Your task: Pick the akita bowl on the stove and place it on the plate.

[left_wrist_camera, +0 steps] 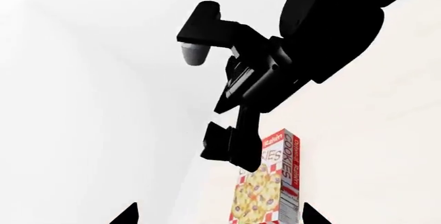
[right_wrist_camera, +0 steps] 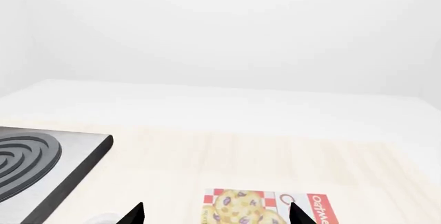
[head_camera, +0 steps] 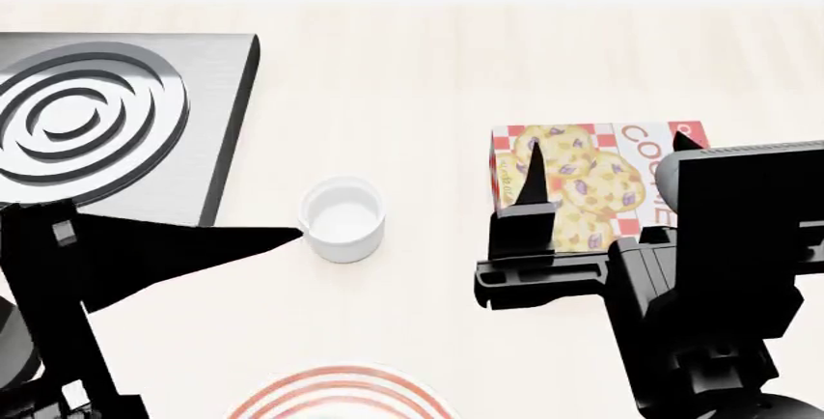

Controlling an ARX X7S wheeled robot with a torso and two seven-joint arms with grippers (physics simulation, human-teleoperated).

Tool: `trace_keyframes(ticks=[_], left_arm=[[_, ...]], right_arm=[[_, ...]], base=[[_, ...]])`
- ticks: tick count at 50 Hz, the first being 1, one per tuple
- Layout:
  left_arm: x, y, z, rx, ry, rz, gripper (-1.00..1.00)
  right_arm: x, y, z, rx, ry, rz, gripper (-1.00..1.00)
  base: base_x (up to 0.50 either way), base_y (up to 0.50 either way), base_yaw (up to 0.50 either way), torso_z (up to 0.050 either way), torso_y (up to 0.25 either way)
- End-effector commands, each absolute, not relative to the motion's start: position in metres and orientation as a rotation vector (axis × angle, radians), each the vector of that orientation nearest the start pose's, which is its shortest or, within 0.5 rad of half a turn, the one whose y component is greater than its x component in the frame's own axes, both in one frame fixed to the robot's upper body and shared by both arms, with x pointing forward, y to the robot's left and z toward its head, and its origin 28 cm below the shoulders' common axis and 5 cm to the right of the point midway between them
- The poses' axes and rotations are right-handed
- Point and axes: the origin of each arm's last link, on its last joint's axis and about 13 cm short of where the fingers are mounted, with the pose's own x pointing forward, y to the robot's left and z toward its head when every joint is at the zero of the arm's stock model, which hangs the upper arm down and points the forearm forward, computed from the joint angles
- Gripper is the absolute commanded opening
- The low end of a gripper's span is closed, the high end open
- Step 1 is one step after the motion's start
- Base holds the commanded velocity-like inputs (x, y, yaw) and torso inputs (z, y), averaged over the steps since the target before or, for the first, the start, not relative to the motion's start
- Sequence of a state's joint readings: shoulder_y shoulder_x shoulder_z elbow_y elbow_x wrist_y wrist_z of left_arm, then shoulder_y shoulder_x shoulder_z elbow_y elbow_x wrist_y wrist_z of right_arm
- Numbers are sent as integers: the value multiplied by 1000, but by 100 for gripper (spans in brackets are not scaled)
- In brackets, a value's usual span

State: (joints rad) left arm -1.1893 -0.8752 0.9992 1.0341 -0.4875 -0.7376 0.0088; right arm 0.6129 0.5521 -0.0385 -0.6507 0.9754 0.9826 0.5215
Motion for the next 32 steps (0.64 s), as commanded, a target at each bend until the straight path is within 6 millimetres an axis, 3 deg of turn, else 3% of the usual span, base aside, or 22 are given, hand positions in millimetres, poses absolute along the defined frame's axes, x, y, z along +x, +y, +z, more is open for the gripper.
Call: trace_keyframes(ticks=[1, 32], left_arm=[[188, 204, 277, 855, -558, -852, 100], [196, 221, 303, 621, -591, -713, 100]], right_arm=[[234, -135, 224, -25, -99, 110, 100], [234, -135, 224, -24, -99, 110, 100]], base=[[0, 0, 0, 0, 0], [0, 0, 0, 0, 0]])
